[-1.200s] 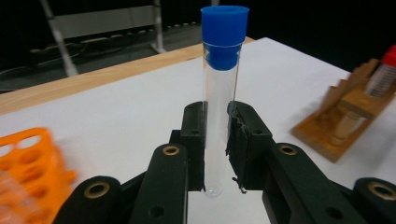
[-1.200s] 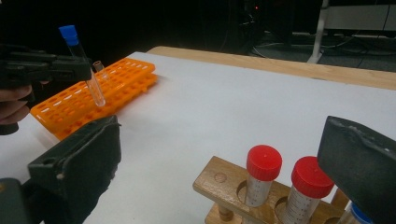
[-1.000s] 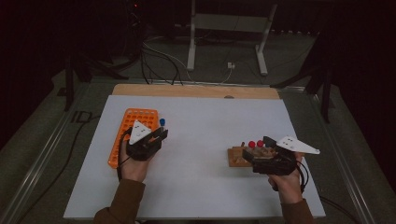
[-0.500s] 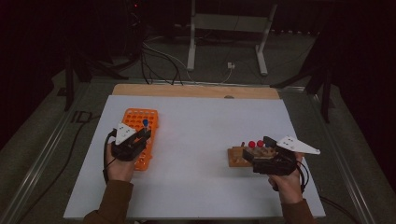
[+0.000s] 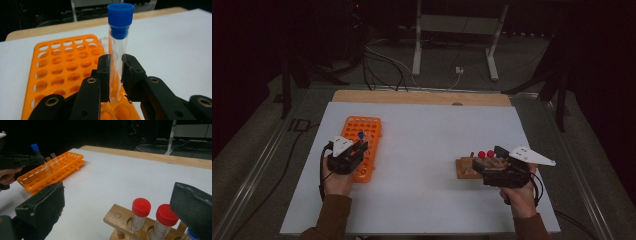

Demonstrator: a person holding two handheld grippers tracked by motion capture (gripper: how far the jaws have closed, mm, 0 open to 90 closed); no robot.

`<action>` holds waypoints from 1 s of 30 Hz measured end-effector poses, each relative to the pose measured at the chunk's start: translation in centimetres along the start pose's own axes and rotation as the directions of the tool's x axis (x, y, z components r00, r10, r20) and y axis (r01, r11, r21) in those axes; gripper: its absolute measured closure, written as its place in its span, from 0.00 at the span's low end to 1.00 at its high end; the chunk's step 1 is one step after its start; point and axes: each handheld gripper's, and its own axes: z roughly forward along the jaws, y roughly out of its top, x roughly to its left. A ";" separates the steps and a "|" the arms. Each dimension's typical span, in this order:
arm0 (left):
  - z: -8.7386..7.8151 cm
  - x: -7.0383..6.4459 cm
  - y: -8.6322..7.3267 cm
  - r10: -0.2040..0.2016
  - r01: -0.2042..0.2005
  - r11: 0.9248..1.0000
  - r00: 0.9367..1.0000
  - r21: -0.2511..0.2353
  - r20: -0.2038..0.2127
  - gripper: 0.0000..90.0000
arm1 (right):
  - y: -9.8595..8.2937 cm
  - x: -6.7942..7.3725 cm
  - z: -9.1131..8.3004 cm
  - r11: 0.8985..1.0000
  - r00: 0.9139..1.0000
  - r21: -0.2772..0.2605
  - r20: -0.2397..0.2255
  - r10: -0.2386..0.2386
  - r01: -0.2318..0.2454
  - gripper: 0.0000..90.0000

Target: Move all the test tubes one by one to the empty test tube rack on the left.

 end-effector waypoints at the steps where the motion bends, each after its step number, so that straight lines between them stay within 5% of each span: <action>1: 0.1 -0.1 -0.1 0.006 -0.006 1.000 1.000 0.011 -0.002 0.86 | 0.0 0.0 0.0 1.000 1.000 0.001 0.000 0.001 -0.001 0.00; 7: 0.9 -0.2 -0.7 0.019 -0.019 0.991 1.000 0.132 -0.003 0.86 | 0.0 0.0 0.0 1.000 1.000 0.001 -0.002 0.000 0.000 0.00; 14: 1.5 -0.5 -0.7 0.042 -0.038 0.982 0.999 0.187 -0.018 0.87 | 0.0 -0.1 -0.1 1.000 1.000 -0.001 -0.002 0.003 -0.003 0.00; 26: 1.5 -0.5 -0.8 0.017 -0.013 0.984 1.000 0.180 -0.021 0.86 | 0.0 -0.1 0.0 1.000 1.000 0.000 -0.009 0.000 0.000 0.00; 30: 1.4 -0.3 -1.0 0.005 -0.001 0.985 1.000 0.171 -0.022 0.74 | 0.0 -0.2 -0.1 1.000 1.000 -0.005 -0.008 0.001 -0.001 0.00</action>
